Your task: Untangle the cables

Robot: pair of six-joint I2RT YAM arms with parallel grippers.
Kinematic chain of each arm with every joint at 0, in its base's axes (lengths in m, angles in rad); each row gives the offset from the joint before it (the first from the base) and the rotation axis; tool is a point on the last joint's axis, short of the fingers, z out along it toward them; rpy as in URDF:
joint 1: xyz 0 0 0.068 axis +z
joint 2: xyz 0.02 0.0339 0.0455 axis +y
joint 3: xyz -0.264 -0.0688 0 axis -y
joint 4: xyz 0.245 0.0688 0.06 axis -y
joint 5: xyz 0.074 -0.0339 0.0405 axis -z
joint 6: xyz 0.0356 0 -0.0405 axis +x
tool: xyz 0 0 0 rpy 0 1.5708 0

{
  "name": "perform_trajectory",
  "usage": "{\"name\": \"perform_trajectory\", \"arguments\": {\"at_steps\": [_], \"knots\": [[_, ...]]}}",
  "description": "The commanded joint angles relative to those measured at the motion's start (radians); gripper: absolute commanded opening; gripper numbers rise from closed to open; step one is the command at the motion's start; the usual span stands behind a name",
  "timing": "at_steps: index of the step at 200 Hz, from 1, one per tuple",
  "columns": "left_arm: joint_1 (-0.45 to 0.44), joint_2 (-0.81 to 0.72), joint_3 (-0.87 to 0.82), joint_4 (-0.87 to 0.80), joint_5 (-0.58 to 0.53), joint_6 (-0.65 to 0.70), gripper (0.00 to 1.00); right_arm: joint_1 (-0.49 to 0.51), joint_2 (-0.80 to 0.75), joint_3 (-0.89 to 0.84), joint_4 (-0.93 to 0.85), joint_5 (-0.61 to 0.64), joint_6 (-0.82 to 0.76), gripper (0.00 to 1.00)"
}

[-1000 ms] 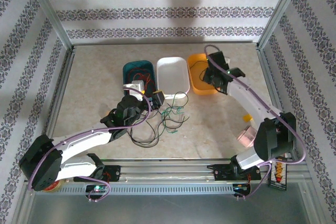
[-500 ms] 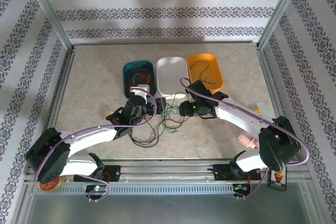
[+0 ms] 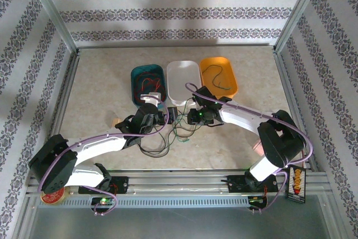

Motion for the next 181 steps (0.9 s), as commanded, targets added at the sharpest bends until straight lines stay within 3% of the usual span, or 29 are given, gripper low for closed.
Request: {"name": "perform_trajectory", "arguments": {"at_steps": [1,23,107,181], "knots": [[-0.012,0.017,0.023,-0.026,-0.007,-0.002,0.99,-0.020,0.015,0.019,0.033,0.006,0.046,0.10],[-0.014,0.030,0.024,-0.013,0.009,-0.001,0.99,-0.031,-0.007,0.006,0.032,0.010,0.049,0.00],[-0.016,0.175,0.062,0.083,0.207,0.029,0.95,-0.116,-0.248,-0.058,-0.040,-0.083,-0.028,0.00],[-0.038,0.310,0.187,-0.099,0.135,0.081,0.85,-0.134,-0.298,-0.074,-0.073,-0.080,-0.034,0.06]]}}
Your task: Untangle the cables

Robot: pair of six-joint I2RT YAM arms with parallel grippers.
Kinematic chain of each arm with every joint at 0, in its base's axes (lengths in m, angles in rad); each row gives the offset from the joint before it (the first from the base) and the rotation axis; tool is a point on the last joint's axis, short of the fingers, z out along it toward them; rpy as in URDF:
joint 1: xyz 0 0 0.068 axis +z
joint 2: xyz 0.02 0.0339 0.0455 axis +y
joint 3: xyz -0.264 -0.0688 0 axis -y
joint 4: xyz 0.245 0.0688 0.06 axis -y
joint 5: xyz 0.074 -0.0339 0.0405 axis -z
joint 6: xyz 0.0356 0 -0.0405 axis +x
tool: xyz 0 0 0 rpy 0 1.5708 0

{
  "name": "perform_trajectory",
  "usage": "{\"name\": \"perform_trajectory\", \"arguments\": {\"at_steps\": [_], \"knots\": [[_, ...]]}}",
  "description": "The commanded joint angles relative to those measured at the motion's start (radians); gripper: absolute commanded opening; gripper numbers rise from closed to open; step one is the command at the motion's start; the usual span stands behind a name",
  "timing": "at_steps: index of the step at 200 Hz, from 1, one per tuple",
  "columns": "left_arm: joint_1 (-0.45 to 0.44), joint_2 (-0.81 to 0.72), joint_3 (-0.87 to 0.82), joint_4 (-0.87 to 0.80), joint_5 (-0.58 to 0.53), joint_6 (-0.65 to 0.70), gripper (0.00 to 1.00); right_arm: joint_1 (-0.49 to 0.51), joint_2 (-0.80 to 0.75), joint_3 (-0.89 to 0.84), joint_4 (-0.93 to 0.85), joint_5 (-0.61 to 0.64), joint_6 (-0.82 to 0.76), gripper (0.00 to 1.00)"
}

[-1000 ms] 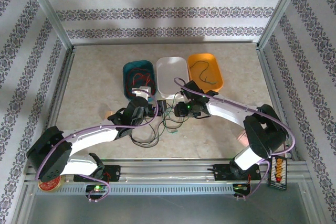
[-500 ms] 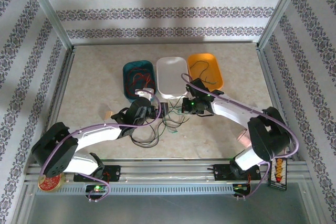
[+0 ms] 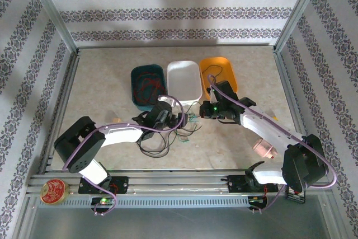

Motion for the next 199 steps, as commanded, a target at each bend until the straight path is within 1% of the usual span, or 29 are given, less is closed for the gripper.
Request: {"name": "perform_trajectory", "arguments": {"at_steps": [1,18,39,56,64,83,109,125,150,170,179,199], "knots": [[-0.018,0.020,0.049,-0.102,-0.047,0.040,0.84,-0.011,-0.013,-0.019,-0.026,-0.012,-0.015,0.06],[-0.022,0.035,0.061,-0.130,-0.058,0.047,0.79,-0.011,-0.006,-0.021,-0.024,-0.015,-0.015,0.06],[-0.026,0.058,0.070,-0.124,-0.052,0.059,0.75,-0.011,-0.002,-0.022,-0.021,-0.018,-0.016,0.06],[-0.026,0.085,0.091,-0.127,-0.044,0.089,0.64,-0.013,-0.001,-0.021,-0.020,-0.018,-0.018,0.06],[-0.026,0.097,0.103,-0.132,-0.042,0.104,0.61,-0.014,-0.002,-0.022,-0.020,-0.018,-0.016,0.06],[-0.026,0.123,0.125,-0.138,-0.042,0.138,0.57,-0.016,-0.007,-0.027,-0.020,-0.017,-0.015,0.06],[-0.026,0.154,0.154,-0.157,-0.071,0.170,0.55,-0.020,-0.018,-0.043,-0.018,-0.018,-0.012,0.06],[-0.026,0.171,0.168,-0.162,-0.081,0.190,0.53,-0.022,-0.027,-0.051,-0.018,-0.019,-0.010,0.06],[-0.024,0.203,0.212,-0.221,-0.085,0.215,0.47,-0.025,-0.040,-0.062,-0.020,-0.017,-0.007,0.06],[-0.022,0.216,0.221,-0.240,-0.079,0.218,0.46,-0.028,-0.051,-0.068,-0.020,-0.017,-0.006,0.07],[-0.017,0.219,0.221,-0.246,-0.076,0.216,0.43,-0.029,-0.056,-0.069,-0.019,-0.016,-0.003,0.07],[-0.008,0.222,0.211,-0.228,-0.060,0.217,0.31,-0.030,-0.060,-0.070,-0.018,-0.021,-0.005,0.07]]}}
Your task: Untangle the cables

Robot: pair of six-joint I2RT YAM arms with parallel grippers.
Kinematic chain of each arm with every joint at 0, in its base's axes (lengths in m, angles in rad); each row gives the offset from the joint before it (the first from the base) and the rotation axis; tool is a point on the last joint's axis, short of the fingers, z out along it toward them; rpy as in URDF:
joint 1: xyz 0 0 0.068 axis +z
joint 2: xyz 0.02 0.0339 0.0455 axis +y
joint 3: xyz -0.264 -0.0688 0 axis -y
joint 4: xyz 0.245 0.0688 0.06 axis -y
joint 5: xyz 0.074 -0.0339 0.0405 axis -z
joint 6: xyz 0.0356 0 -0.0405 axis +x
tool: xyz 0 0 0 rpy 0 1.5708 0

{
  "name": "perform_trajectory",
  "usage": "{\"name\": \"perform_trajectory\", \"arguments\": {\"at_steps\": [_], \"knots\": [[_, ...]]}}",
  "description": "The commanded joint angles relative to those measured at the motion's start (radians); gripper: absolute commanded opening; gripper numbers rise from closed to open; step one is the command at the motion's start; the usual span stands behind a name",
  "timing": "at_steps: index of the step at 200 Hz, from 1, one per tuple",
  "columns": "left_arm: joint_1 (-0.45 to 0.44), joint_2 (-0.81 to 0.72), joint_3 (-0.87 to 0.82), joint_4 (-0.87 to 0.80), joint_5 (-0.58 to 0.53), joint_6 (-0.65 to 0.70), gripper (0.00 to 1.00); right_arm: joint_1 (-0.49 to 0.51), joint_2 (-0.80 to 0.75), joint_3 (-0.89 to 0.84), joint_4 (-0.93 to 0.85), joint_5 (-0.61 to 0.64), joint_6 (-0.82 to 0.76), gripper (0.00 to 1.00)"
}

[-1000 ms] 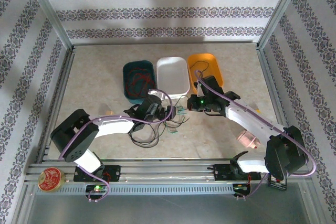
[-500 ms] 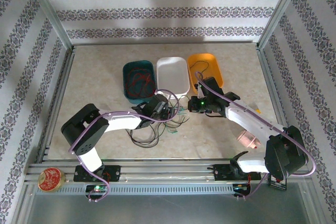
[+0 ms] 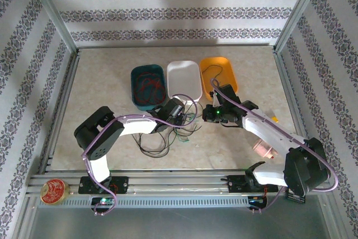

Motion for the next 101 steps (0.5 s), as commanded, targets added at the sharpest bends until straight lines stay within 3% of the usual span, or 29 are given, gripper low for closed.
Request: {"name": "perform_trajectory", "arguments": {"at_steps": [1,35,67,101], "knots": [[0.005,0.011,0.010,-0.034,0.000,0.021,0.31,-0.010,-0.020,-0.014,-0.004,-0.014,-0.006,0.07],[0.016,-0.001,-0.007,0.021,0.040,0.011,0.00,-0.003,-0.016,-0.008,0.001,-0.048,-0.017,0.10],[0.017,-0.050,-0.039,0.095,0.112,-0.021,0.00,0.016,0.020,0.001,0.023,-0.069,-0.009,0.36],[0.016,-0.124,-0.085,0.149,0.156,-0.076,0.00,0.016,0.095,0.022,0.072,-0.090,0.024,0.40]]}}
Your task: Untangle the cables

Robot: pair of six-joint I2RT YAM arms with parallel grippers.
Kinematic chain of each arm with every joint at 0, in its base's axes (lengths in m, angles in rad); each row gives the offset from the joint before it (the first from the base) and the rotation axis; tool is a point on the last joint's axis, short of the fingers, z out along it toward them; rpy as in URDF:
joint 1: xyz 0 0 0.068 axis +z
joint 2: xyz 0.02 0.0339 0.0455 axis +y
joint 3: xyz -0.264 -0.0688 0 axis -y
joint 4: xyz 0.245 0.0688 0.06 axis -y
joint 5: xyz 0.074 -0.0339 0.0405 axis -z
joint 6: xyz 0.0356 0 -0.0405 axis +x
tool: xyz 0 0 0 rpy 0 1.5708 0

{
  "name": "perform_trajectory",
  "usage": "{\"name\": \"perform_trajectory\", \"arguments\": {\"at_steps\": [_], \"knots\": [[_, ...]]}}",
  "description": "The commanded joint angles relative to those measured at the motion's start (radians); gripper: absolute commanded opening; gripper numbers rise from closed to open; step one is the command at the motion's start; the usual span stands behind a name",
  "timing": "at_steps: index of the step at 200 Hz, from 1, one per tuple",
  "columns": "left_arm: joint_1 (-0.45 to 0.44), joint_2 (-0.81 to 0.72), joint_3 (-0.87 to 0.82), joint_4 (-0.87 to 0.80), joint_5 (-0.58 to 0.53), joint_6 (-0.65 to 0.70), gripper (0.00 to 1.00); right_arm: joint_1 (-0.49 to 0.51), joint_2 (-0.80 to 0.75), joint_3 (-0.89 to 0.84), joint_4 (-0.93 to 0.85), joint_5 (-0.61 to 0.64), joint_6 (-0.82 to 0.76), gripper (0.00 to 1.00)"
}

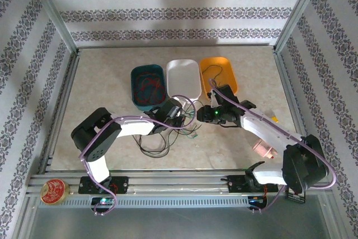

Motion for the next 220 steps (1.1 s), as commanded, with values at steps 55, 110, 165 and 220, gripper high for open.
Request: {"name": "perform_trajectory", "arguments": {"at_steps": [55,110,165,220], "knots": [[0.007,-0.186,-0.093,0.117,0.076,-0.094,0.00,0.006,0.166,0.062,0.146,-0.043,0.080,0.40],[0.007,-0.222,-0.123,0.149,0.098,-0.120,0.00,0.000,0.173,0.044,0.236,-0.121,0.113,0.40],[0.007,-0.248,-0.158,0.205,0.152,-0.140,0.00,-0.026,0.074,0.002,0.257,-0.133,0.114,0.40],[0.007,-0.272,-0.181,0.246,0.180,-0.166,0.00,-0.086,0.021,-0.031,0.307,-0.153,0.160,0.40]]}}
